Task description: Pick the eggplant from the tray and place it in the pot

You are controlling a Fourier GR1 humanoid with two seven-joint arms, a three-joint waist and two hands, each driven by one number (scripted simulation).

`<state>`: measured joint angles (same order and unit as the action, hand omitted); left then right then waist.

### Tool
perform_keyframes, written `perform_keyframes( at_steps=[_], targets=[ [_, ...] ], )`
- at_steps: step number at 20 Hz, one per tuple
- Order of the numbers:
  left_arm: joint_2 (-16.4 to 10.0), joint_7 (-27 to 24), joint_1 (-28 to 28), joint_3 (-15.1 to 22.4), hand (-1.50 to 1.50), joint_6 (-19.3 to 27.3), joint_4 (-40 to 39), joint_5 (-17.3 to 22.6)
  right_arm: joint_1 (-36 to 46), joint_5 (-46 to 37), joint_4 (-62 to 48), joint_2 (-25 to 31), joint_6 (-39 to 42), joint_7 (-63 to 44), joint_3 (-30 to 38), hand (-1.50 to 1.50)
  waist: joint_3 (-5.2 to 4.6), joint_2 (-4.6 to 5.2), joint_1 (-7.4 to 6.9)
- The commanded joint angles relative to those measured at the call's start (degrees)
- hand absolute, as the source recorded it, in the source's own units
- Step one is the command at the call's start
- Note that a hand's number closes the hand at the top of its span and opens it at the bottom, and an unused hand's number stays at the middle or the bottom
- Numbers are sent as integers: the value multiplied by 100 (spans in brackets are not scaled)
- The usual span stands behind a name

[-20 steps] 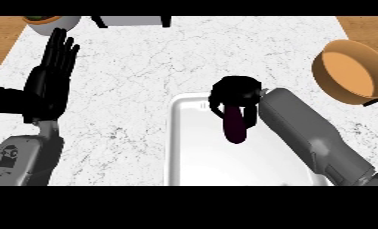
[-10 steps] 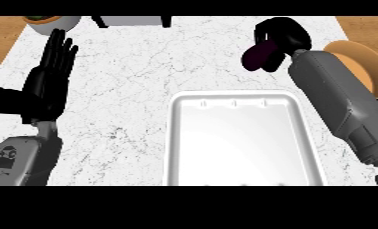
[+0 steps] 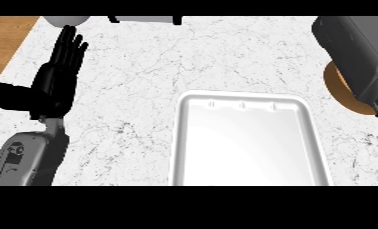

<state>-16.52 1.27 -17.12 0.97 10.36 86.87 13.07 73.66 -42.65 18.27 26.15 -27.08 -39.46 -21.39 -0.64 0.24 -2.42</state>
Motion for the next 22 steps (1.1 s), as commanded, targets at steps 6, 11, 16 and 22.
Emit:
perform_keyframes(
  at_steps=[6,11,16,22],
  targets=[
    [95,-34,-126,-11,0,25,-158,-22,1152,-1431,-1087,-203,-418,-3515,-747,150,44,14,43],
    [9,20,-27,-162,0,70,-114,-35,868,-1338,-1071,-133,-238,-3481,-583,150,59,-67,289],
    [104,14,404,-120,0,123,133,-67,425,-1312,-954,119,-515,-3377,-463,150,62,-99,352],
    [-65,140,88,-330,0,50,31,-20,-200,-976,-450,985,-675,-2409,-44,150,63,-102,472]
  ],
)
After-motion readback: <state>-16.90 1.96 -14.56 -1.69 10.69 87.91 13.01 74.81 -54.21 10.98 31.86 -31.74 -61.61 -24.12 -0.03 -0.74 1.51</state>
